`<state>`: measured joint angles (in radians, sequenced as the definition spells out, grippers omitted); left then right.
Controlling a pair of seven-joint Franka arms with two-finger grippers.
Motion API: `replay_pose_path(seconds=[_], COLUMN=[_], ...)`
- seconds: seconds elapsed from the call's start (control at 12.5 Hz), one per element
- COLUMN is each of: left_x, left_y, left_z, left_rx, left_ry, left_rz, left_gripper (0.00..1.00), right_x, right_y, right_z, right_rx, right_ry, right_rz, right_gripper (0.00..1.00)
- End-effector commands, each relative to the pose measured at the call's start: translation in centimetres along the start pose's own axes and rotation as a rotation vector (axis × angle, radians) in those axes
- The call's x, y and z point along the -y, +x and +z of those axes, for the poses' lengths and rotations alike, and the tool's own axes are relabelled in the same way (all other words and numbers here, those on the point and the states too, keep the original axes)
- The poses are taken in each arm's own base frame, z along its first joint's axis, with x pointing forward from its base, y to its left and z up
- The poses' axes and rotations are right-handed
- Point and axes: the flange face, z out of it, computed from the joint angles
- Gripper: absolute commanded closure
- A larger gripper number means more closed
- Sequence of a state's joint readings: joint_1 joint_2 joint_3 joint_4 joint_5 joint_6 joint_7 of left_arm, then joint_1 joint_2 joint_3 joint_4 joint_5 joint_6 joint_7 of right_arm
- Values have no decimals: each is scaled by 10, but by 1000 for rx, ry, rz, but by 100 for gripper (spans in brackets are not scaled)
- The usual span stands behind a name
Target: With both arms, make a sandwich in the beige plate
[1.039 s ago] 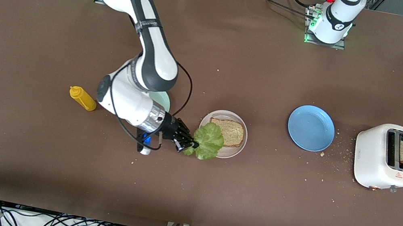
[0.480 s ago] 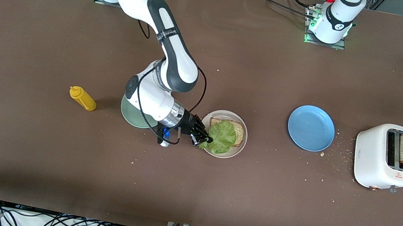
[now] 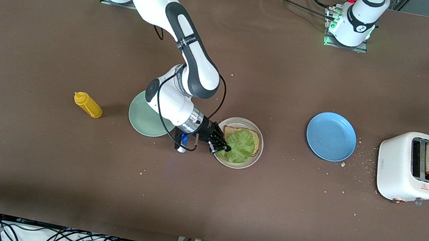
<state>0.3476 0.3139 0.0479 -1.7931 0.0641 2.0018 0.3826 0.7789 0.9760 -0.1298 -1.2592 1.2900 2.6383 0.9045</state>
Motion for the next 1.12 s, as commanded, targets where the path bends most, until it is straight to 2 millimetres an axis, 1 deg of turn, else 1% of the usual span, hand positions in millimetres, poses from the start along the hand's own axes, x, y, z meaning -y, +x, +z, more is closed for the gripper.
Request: replay_pose_path(seconds=[0.0, 0.16, 0.24, 0.32, 0.48, 0.56, 0.64, 0.72, 0.8, 0.88, 0.96, 1.04], left_x=[3, 2, 2, 2, 2, 2, 1, 1, 0, 0, -1, -4], left_y=[1, 2, 2, 2, 2, 2, 5, 5, 8, 9, 7, 5], left_z=[-15, -20, -20, -20, -21, -23, -32, -47, -68, -79, -94, -108], left_rx=[-22, -19, -18, -18, -20, -23, -30, -7, 5, 23, 35, 50], left_ry=[-20, -21, -21, -21, -22, -21, -18, -26, -30, -36, -41, -48], left_rz=[11, 8, 6, 3, 2, 2, 3, 5, 8, 10, 11, 16], left_gripper=[100, 100, 100, 100, 100, 100, 100, 100, 100, 100, 100, 100], right_x=[-5, -6, -7, -7, -8, -7, -7, -4, -2, 2, 7, 9], right_y=[-5, -7, -9, -8, -11, -10, -10, -12, -14, -17, -19, -14], right_z=[6, 7, 8, 7, 8, 7, 6, 4, 1, -3, -10, -20], right_rx=[4, 1, 3, 4, -10, -24, -28, -27, -23, -23, -25, -39], right_ry=[21, 21, 20, 22, 33, 47, 50, 54, 59, 67, 73, 73], right_rz=[21, 15, 19, 30, 25, 21, 18, 16, 17, 15, 17, 17], right_gripper=[100, 100, 67, 38, 13, 2, 1, 1, 1, 1, 1, 1])
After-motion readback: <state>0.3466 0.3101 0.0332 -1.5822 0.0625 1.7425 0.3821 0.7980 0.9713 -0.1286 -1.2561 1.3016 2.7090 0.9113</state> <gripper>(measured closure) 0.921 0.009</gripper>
